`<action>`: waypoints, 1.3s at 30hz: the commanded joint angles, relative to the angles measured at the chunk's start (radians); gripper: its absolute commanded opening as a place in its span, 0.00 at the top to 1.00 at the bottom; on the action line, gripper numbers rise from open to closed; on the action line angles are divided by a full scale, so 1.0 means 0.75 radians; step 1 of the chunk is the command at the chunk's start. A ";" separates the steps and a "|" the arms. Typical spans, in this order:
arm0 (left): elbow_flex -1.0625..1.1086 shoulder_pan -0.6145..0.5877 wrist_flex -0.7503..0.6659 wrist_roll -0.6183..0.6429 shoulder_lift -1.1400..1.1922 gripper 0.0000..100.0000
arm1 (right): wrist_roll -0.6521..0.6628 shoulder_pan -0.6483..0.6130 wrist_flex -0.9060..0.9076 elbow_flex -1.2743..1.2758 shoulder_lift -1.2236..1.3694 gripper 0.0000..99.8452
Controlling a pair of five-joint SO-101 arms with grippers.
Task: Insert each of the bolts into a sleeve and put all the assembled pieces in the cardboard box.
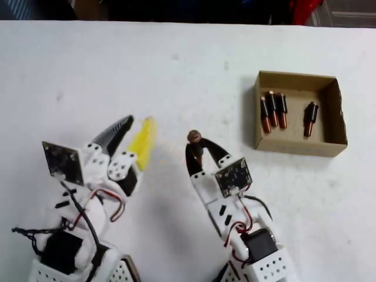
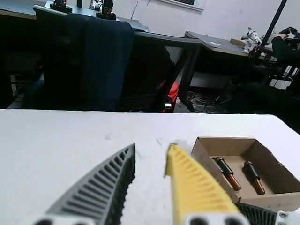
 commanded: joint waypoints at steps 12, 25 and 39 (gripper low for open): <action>-0.090 -0.136 0.231 -0.014 -0.109 0.98 | -0.002 0.140 0.019 0.008 -0.011 0.98; -0.080 -0.136 0.550 -0.106 -0.271 0.98 | -0.002 0.140 0.028 0.008 -0.011 0.98; -0.080 -0.408 0.653 -0.106 -0.269 0.98 | -0.002 0.140 0.030 0.008 -0.011 0.98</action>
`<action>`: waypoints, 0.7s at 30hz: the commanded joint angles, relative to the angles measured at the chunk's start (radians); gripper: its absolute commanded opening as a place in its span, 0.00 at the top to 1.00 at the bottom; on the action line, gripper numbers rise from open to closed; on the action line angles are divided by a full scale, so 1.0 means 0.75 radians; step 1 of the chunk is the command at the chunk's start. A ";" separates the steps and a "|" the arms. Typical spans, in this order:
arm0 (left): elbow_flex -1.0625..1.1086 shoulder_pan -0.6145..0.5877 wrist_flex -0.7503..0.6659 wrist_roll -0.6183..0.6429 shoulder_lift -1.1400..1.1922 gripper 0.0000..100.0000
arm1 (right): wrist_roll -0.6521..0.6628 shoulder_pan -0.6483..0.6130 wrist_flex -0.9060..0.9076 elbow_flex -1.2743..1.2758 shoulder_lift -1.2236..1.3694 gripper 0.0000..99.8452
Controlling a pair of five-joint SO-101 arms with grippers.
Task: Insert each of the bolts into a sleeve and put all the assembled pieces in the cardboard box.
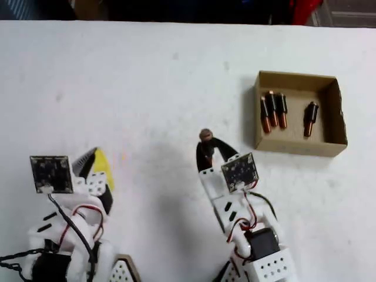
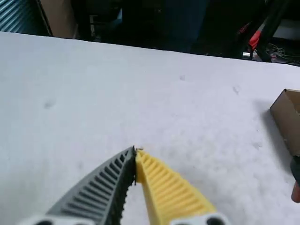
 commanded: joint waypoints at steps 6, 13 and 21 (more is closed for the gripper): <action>0.020 -0.087 0.023 -0.010 -0.009 0.98 | -0.002 0.019 -0.003 0.008 -0.011 0.98; 0.203 -0.091 0.018 -0.106 -0.009 0.98 | -0.002 0.028 -0.003 0.008 -0.011 0.98; 0.436 -0.091 0.010 -0.123 -0.009 0.98 | -0.002 0.116 -0.003 0.008 -0.011 0.98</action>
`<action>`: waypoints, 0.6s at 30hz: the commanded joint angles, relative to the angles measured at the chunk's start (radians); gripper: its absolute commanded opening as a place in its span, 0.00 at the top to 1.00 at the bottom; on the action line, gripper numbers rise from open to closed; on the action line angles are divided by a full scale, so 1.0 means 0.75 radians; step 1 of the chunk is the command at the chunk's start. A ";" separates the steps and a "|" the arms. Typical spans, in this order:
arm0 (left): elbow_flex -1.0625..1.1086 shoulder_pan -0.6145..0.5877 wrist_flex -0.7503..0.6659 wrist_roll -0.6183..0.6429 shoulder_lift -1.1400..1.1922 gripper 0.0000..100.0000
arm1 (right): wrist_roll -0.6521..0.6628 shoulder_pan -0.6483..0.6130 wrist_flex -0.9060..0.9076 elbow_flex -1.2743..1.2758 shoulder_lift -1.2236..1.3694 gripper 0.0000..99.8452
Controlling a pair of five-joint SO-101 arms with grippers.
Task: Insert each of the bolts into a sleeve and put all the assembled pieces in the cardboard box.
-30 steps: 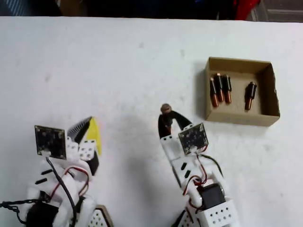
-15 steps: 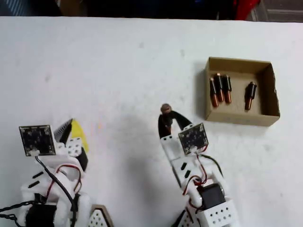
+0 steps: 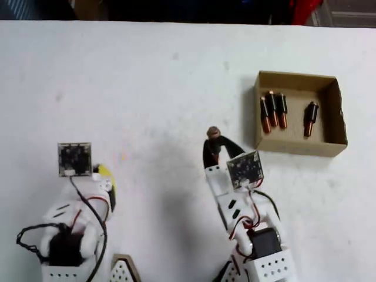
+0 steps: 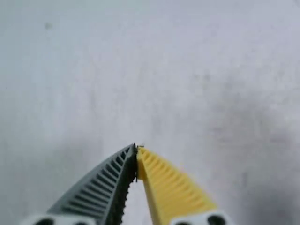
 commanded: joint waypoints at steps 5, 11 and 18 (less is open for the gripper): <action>0.123 -0.001 0.004 -0.125 -0.009 0.98 | -0.002 0.015 -0.003 0.008 -0.011 0.98; 0.209 -0.001 0.006 -0.147 -0.009 0.98 | -0.002 0.015 -0.003 0.008 -0.011 0.98; 0.217 -0.001 0.076 -0.254 -0.009 0.98 | -0.002 0.015 -0.003 0.008 -0.011 0.98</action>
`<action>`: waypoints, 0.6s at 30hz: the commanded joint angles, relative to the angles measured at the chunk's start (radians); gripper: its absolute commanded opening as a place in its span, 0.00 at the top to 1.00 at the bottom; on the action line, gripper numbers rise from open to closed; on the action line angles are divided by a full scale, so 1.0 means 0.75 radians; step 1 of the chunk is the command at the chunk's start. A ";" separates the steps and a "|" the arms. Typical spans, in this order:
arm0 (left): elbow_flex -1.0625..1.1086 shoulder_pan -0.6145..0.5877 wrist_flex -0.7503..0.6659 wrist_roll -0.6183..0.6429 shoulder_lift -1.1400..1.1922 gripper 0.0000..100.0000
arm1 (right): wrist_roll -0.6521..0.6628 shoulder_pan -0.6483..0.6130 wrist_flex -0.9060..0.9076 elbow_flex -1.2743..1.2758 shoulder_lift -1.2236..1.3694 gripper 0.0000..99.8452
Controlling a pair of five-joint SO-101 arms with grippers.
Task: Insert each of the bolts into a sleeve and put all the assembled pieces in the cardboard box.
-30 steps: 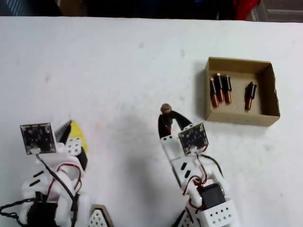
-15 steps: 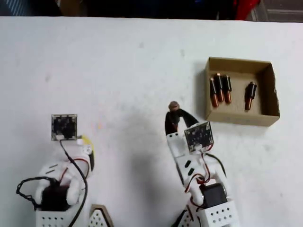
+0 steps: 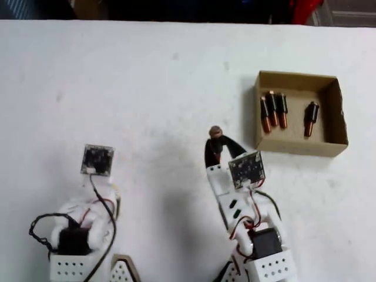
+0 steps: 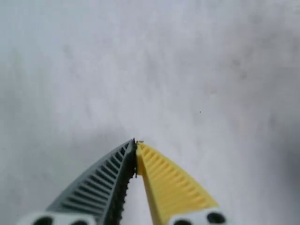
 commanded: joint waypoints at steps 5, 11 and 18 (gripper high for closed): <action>0.035 0.001 0.039 -0.033 -0.007 0.98 | 0.000 0.015 -0.003 0.008 -0.011 0.98; 0.057 0.001 0.027 -0.033 -0.007 0.98 | 0.000 0.036 -0.003 0.000 -0.011 0.98; 0.057 0.001 0.027 -0.033 -0.007 0.97 | 0.137 0.224 0.062 -0.110 -0.011 0.98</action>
